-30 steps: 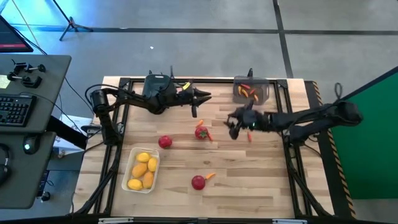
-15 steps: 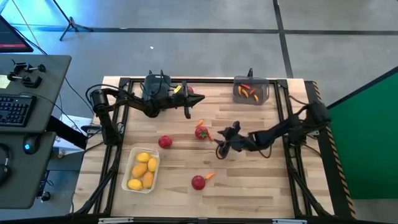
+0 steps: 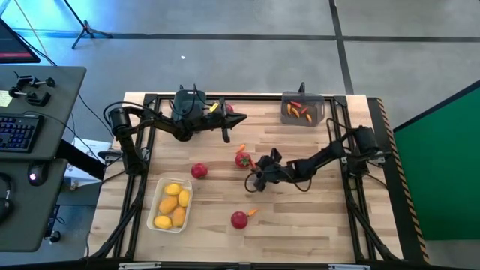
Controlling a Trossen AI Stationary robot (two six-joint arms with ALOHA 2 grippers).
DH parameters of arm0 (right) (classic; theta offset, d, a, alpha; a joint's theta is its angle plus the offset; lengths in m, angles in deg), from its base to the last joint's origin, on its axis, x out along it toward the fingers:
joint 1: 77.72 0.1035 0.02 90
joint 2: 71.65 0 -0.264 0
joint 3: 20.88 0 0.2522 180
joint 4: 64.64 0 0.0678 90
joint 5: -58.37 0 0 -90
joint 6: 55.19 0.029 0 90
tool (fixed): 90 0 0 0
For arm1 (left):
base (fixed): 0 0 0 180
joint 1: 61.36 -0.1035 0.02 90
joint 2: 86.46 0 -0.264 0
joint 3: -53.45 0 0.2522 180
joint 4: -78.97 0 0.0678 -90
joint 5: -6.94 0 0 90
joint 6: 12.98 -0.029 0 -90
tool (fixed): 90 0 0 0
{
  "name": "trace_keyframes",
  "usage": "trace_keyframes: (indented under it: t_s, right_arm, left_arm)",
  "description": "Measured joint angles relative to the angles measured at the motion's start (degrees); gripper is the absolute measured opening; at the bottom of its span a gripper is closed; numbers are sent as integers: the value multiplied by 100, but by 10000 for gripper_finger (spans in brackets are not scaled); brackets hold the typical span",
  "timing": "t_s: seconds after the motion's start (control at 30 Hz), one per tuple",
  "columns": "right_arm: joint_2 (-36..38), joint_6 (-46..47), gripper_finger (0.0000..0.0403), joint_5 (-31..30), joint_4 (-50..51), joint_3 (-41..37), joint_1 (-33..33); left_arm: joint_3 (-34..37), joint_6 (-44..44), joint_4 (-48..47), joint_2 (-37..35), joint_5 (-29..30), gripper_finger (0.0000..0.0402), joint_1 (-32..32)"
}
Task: Sort produce into baskets
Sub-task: Put the red chili pepper into the black bin
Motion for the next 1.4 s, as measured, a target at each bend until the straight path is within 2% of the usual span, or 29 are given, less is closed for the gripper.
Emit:
trace_keyframes:
  t_s: [0.2, 0.27, 0.43, 0.63, 0.83, 0.97, 1.13, 1.4]
  right_arm:
    - [134, 25, 28, 302, 188, -63, -154]
    - [324, -43, 10, 393, 554, -63, -217]
    - [1113, -115, 22, 381, 1920, -74, -523]
    - [2400, -161, 6, 92, 3365, -74, -1097]
    - [3727, -263, 7, 36, 4465, -74, -2121]
    - [4261, -527, 6, 12, 4823, -74, -3018]
    - [4343, -1056, 5, 447, 4814, -74, -4111]
    - [3647, -1588, 5, 1371, 4689, -74, -5453]
  left_arm:
    - [0, 0, 11, 0, -1, 3, -66]
    - [0, 8, 11, 0, 0, 3, -107]
    - [0, 4, 11, 0, 5, 3, -159]
    - [0, -4, -2, 0, -2, 3, -206]
    - [0, 187, -104, 0, -1, 3, -188]
    - [0, 198, -391, 0, -2, 3, -181]
    - [0, 197, -765, 2, 0, 3, -181]
    - [0, 288, -1216, 2, -29, 3, 0]
